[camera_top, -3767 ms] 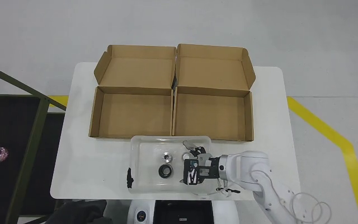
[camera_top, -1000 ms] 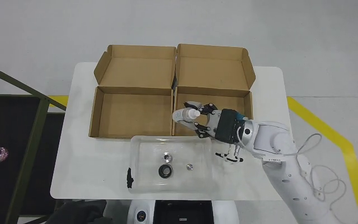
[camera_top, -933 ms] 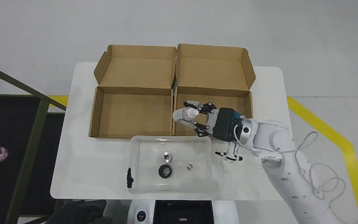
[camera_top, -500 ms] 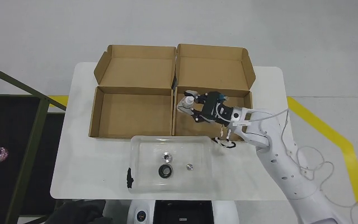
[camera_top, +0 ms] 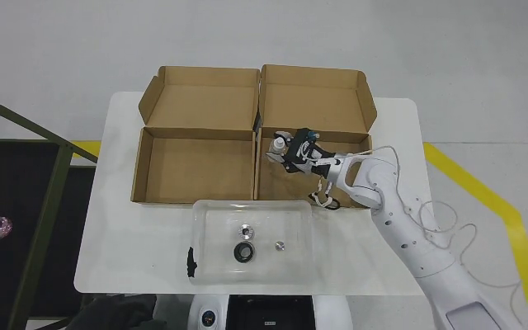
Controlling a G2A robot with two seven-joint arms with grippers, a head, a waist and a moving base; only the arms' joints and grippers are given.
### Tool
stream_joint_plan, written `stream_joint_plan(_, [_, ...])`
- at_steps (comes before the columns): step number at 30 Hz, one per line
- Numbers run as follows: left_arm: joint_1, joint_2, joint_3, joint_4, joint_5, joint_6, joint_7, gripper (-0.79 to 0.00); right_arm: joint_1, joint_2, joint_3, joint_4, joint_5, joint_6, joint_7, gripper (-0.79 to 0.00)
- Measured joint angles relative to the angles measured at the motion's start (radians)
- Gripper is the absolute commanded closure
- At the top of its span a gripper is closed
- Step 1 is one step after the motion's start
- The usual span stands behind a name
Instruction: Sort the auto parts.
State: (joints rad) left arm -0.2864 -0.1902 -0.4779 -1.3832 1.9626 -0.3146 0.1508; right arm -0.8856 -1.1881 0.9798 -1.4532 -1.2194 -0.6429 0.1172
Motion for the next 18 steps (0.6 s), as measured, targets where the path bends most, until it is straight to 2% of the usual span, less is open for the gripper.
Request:
stream_joint_plan(11, [0.000,0.000,0.000,0.000,0.000,0.000,0.000,-0.785,0.052,-0.024,-0.053,0.112,-0.030,0.045,-0.008,0.000])
stream_joint_plan(12, [0.000,0.000,0.000,0.000,0.000,0.000,0.000,-0.785,0.055,-0.027,-0.057,0.123,-0.031,0.046,-0.011,-0.028])
stream_joint_plan(14, [0.000,0.000,0.000,0.000,0.000,0.000,0.000,-0.785,0.059,-0.030,-0.063,0.137,-0.034,0.049,-0.014,-0.148])
stream_joint_plan(18, [0.000,0.000,0.000,0.000,0.000,0.000,0.000,-0.785,0.067,-0.036,-0.072,0.166,-0.037,0.053,-0.023,-0.219])
